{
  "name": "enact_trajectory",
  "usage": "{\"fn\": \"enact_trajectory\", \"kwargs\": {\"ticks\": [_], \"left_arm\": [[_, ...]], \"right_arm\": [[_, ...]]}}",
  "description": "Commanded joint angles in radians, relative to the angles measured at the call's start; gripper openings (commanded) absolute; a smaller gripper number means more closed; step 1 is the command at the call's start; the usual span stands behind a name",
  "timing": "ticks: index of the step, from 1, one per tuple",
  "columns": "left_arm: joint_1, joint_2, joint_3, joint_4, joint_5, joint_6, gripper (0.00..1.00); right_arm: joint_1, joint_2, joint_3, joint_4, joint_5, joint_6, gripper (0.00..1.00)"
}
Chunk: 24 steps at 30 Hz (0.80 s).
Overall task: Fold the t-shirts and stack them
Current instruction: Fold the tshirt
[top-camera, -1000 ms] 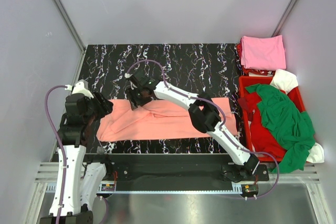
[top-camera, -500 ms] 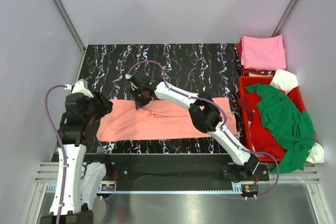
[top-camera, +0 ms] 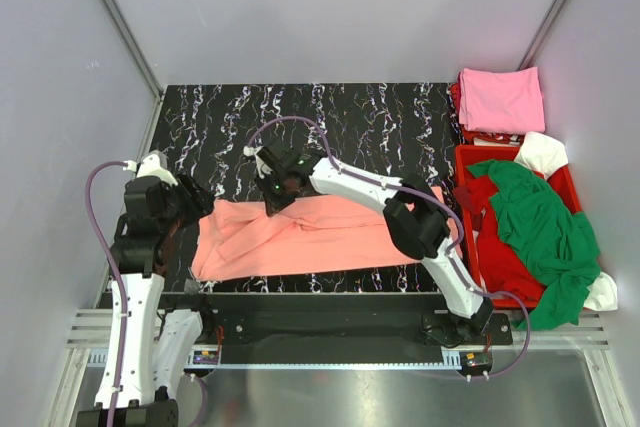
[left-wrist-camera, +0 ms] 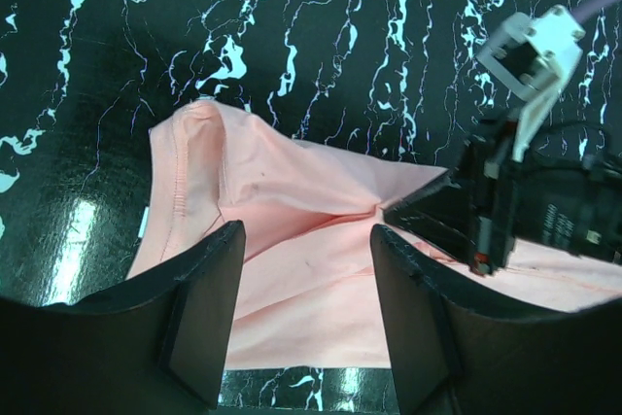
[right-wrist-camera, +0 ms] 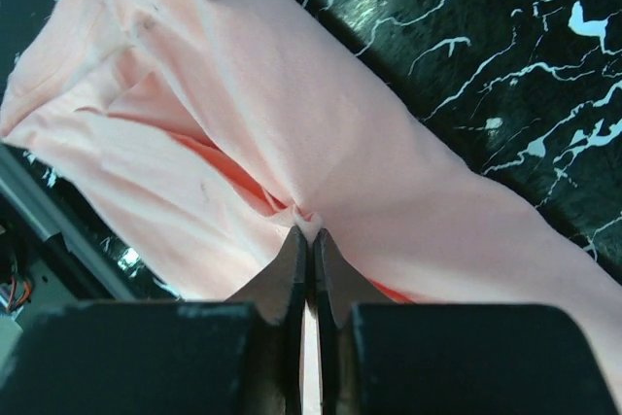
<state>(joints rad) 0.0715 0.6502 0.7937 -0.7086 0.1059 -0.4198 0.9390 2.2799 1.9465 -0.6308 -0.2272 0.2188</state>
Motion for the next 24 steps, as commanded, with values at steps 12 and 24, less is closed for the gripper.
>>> {"fn": "enact_trajectory", "kwargs": {"ticks": [12, 24], "left_arm": [[0.011, 0.012, 0.002, 0.041, 0.005, 0.001, 0.59], [0.017, 0.017, 0.002, 0.041, 0.003, 0.001, 0.59]], "right_arm": [[0.053, -0.188, -0.195, 0.062, -0.006, -0.056, 0.22], [0.087, -0.315, -0.44, 0.148, -0.021, -0.061, 0.22]]}}
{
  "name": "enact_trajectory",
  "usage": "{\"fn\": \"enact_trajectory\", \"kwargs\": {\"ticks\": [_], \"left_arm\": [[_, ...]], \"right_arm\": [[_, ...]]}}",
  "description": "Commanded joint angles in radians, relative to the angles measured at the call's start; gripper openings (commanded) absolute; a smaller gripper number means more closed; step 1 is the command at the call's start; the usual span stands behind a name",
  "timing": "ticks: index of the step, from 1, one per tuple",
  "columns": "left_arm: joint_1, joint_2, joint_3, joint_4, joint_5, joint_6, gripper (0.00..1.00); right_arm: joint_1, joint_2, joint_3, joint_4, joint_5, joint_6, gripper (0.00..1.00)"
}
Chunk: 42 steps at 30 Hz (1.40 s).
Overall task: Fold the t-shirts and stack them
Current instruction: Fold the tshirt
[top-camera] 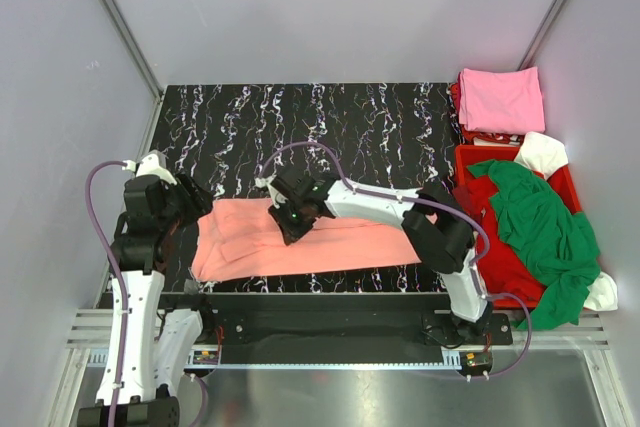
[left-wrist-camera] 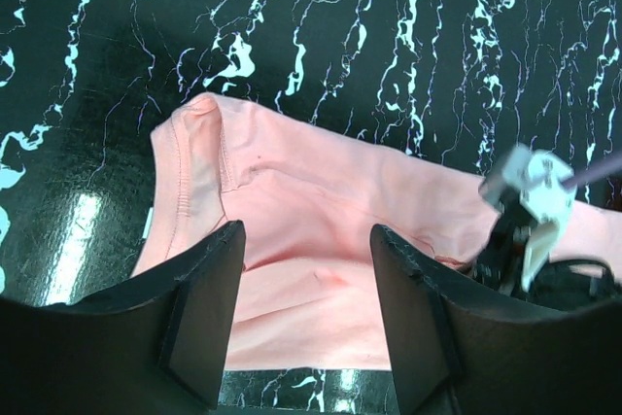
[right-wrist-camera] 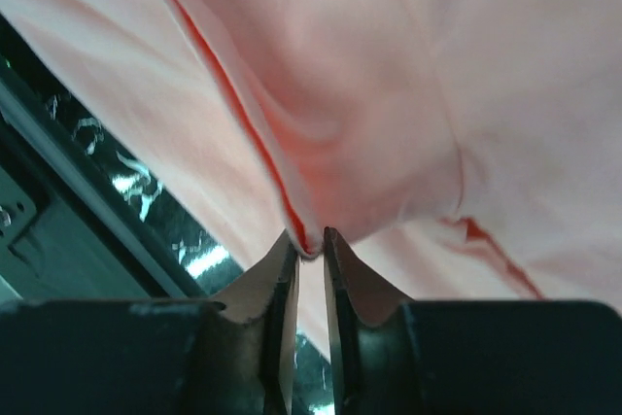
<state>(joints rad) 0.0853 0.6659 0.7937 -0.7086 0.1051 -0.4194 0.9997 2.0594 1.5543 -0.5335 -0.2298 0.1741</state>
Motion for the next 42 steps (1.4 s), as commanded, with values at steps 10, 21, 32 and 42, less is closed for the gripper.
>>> {"fn": "enact_trajectory", "kwargs": {"ticks": [10, 21, 32, 42], "left_arm": [[0.024, 0.012, 0.002, 0.043, 0.008, 0.004, 0.59], [0.024, 0.011, 0.001, 0.04, 0.005, 0.002, 0.59], [0.028, 0.003, 0.001, 0.044, 0.011, 0.002, 0.59], [0.033, 0.001, -0.001, 0.049, 0.022, 0.005, 0.59]], "right_arm": [[0.059, -0.312, -0.266, 0.093, 0.03, 0.025, 0.34], [0.06, -0.058, 0.195, -0.066, 0.21, 0.031, 0.7], [0.06, 0.171, 0.36, -0.14, 0.144, 0.008, 0.7], [0.059, 0.14, 0.267, -0.097, 0.099, 0.019, 0.36]]}}
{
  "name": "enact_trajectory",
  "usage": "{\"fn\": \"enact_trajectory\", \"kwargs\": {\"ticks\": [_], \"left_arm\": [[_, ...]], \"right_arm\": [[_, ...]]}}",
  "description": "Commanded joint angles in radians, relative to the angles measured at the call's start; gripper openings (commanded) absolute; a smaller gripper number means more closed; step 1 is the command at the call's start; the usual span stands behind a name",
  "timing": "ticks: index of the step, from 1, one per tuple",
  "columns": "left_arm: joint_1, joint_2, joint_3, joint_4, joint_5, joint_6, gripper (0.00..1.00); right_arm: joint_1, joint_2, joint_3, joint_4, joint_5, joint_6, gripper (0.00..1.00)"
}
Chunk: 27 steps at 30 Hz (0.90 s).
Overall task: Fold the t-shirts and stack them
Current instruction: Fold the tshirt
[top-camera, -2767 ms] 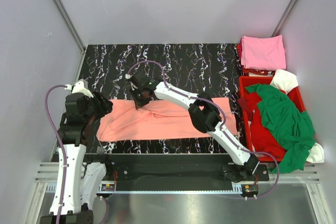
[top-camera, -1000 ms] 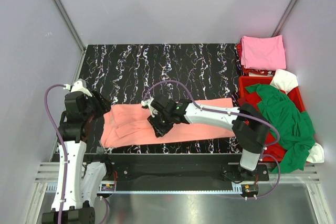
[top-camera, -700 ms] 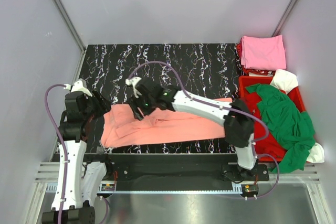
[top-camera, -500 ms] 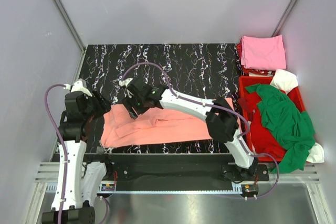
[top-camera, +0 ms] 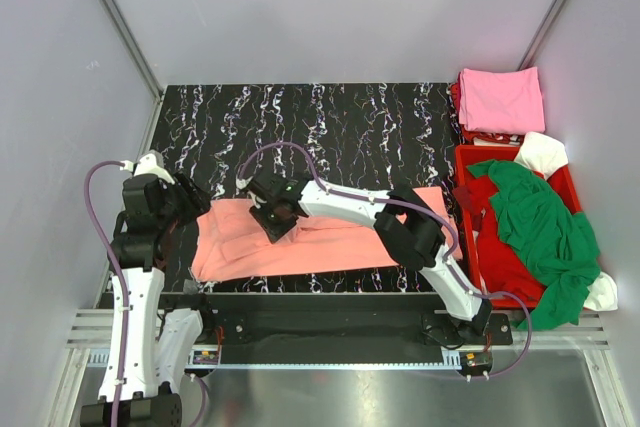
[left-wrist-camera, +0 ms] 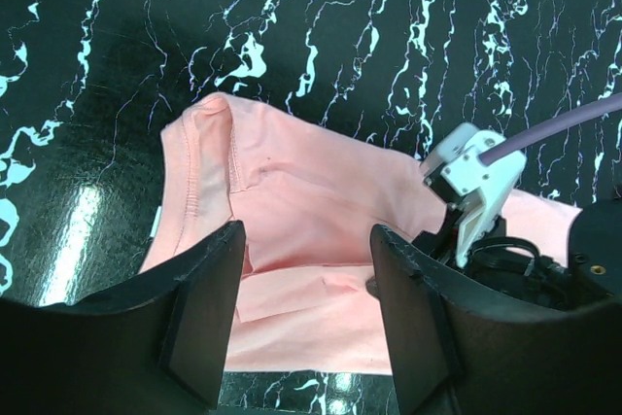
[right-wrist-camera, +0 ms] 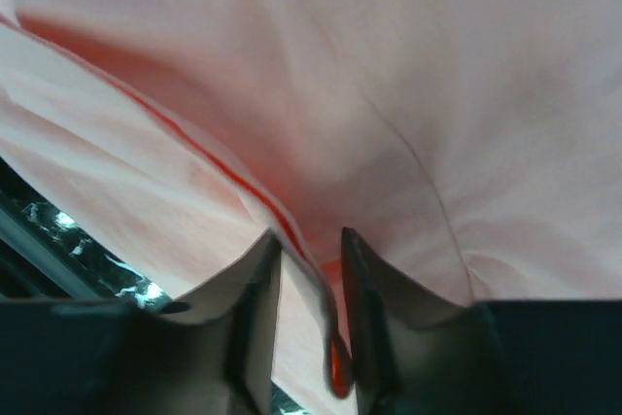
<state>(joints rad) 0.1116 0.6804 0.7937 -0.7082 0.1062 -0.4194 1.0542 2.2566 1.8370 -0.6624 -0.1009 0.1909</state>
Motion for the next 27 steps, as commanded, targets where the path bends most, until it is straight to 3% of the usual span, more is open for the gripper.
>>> {"fn": "enact_trajectory", "kwargs": {"ticks": [1, 8, 13, 19, 24, 27], "left_arm": [[0.008, -0.012, 0.001, 0.049, 0.021, 0.005, 0.59], [0.008, -0.008, -0.001, 0.05, 0.026, 0.005, 0.59], [0.008, -0.007, -0.002, 0.05, 0.026, 0.004, 0.59], [0.014, -0.002, -0.002, 0.049, 0.023, 0.004, 0.59], [0.016, 0.002, -0.001, 0.046, 0.012, 0.002, 0.59], [0.016, 0.004, -0.004, 0.044, 0.006, -0.005, 0.59]], "right_arm": [[0.006, -0.061, -0.031, 0.04, -0.031, 0.002, 0.29], [0.015, -0.153, -0.117, 0.067, 0.007, -0.008, 0.19], [0.043, -0.259, -0.203, 0.064, 0.059, -0.056, 0.18], [0.125, -0.384, -0.347, 0.09, 0.076, -0.113, 0.24], [0.205, -0.448, -0.467, 0.103, 0.085, -0.108, 0.37], [0.202, -0.489, -0.502, 0.118, 0.186, -0.059, 0.44]]}}
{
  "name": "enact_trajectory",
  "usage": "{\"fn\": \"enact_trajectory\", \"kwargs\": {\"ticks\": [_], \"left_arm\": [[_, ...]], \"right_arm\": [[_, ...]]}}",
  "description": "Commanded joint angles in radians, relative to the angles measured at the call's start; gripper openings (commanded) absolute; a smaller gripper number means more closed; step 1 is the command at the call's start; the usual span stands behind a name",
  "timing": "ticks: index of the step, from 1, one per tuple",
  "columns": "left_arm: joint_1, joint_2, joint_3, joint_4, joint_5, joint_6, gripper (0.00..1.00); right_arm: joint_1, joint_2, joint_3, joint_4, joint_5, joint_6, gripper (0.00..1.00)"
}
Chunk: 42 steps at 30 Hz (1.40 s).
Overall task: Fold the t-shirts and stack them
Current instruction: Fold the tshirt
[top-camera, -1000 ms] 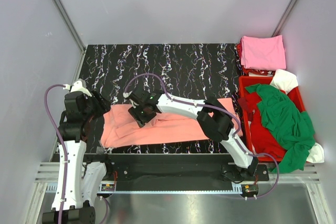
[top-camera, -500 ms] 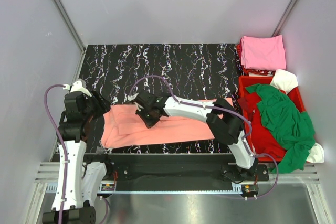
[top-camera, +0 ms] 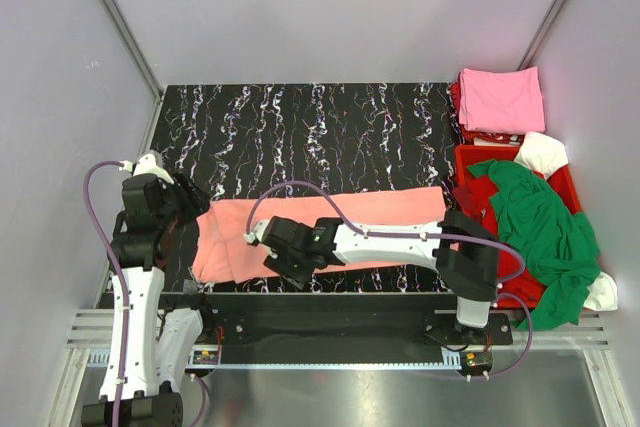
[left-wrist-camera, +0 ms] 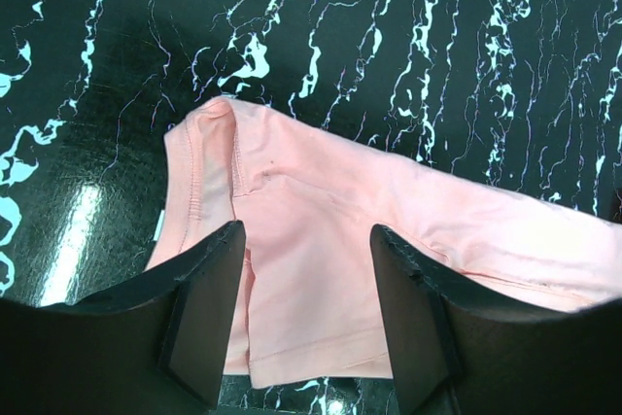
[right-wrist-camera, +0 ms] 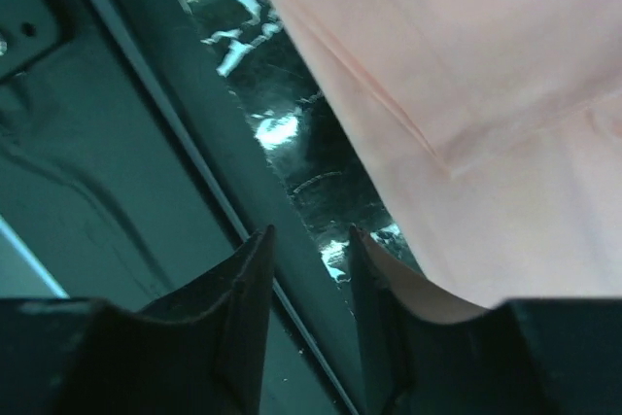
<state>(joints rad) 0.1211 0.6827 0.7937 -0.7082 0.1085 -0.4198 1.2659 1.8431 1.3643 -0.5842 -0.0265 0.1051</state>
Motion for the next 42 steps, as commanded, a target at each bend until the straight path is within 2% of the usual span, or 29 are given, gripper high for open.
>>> {"fn": "enact_trajectory", "kwargs": {"ticks": [1, 4, 5, 7, 11, 15, 19, 23, 27, 31, 34, 35, 37, 39, 40, 41, 42], "left_arm": [[0.006, 0.005, -0.005, 0.044, -0.003, -0.007, 0.59], [-0.018, 0.058, 0.004, 0.021, -0.035, -0.028, 0.58], [-0.038, 0.116, 0.015, 0.01, -0.052, -0.037, 0.58], [-0.114, 0.193, 0.033, -0.028, -0.099, -0.06, 0.58], [-0.192, 0.438, 0.024, -0.031, -0.032, -0.089, 0.57], [-0.244, 0.494, -0.007, 0.013, -0.04, -0.138, 0.57], [-0.319, 0.578, -0.039, 0.076, -0.043, -0.188, 0.57], [-0.33, 0.733, -0.05, 0.156, -0.02, -0.212, 0.56], [-0.33, 0.845, 0.005, 0.171, -0.018, -0.211, 0.56], [-0.33, 0.977, 0.128, 0.158, -0.032, -0.211, 0.55], [-0.33, 1.075, 0.26, 0.136, -0.047, -0.217, 0.55], [-0.33, 1.13, 0.353, 0.112, -0.049, -0.22, 0.55], [-0.331, 1.223, 0.448, 0.09, -0.044, -0.22, 0.56], [-0.333, 1.302, 0.634, 0.052, -0.038, -0.215, 0.55], [-0.334, 1.396, 0.721, 0.033, -0.033, -0.209, 0.55], [-0.339, 1.446, 0.807, -0.024, -0.032, -0.188, 0.55], [-0.356, 1.497, 0.992, -0.048, -0.012, -0.166, 0.54]], "right_arm": [[-0.02, -0.087, -0.034, 0.058, 0.15, 0.039, 0.47], [-0.094, -0.082, -0.002, 0.043, 0.175, 0.105, 0.52], [-0.158, -0.078, 0.007, 0.041, 0.171, 0.12, 0.52], [-0.226, -0.055, 0.036, 0.021, 0.158, 0.153, 0.53], [-0.37, 0.001, 0.093, -0.038, 0.169, 0.177, 0.54], [-0.525, 0.03, 0.055, -0.046, 0.139, 0.194, 0.53], [-0.579, 0.05, -0.014, -0.006, 0.083, 0.208, 0.52], [-0.579, 0.08, -0.054, 0.021, 0.034, 0.246, 0.51], [-0.579, 0.1, -0.122, 0.075, -0.05, 0.31, 0.5], [-0.577, 0.107, -0.171, 0.112, -0.147, 0.392, 0.49], [-0.576, 0.099, -0.208, 0.125, -0.176, 0.507, 0.5], [-0.562, 0.09, -0.238, 0.141, -0.19, 0.587, 0.5], [-0.525, 0.085, -0.261, 0.207, -0.242, 0.666, 0.5], [-0.426, 0.094, -0.237, 0.242, -0.266, 0.754, 0.5], [-0.389, 0.102, -0.208, 0.239, -0.289, 0.769, 0.5], [-0.354, 0.125, -0.129, 0.23, -0.302, 0.787, 0.5], [-0.286, 0.136, -0.085, 0.215, -0.318, 0.791, 0.5]]}}
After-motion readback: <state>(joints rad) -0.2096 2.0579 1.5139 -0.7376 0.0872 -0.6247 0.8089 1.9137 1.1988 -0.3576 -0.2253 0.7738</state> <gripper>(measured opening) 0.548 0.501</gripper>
